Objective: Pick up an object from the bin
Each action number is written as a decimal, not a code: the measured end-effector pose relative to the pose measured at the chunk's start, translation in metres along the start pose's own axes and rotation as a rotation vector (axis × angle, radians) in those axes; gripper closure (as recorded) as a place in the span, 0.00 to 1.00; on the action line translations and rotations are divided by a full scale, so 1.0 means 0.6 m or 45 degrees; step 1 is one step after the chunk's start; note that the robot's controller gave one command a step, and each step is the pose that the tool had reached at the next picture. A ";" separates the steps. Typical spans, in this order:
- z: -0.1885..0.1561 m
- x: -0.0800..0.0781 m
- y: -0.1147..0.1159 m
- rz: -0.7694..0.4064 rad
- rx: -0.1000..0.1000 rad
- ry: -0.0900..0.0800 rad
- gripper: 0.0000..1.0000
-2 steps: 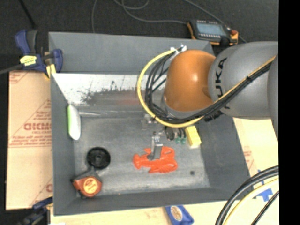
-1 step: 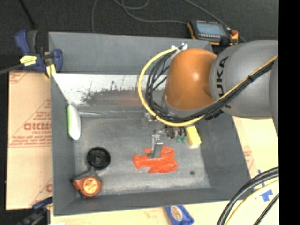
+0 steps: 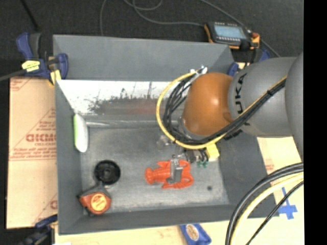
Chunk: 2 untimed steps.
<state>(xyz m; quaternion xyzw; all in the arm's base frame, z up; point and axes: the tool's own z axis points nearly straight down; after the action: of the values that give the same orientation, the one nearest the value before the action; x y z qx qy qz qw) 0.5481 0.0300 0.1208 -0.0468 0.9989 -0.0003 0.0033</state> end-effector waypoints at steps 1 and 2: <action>0.043 0.013 -0.016 -0.040 -0.001 0.009 0.00; -0.011 0.031 -0.026 0.033 -0.002 0.001 0.00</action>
Offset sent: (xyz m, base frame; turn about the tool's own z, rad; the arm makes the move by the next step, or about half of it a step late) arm -0.0181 -0.0170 0.0045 0.0267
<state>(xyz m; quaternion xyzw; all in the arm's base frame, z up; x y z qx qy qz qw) 0.5310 0.0126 0.1275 -0.0337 0.9994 0.0004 0.0030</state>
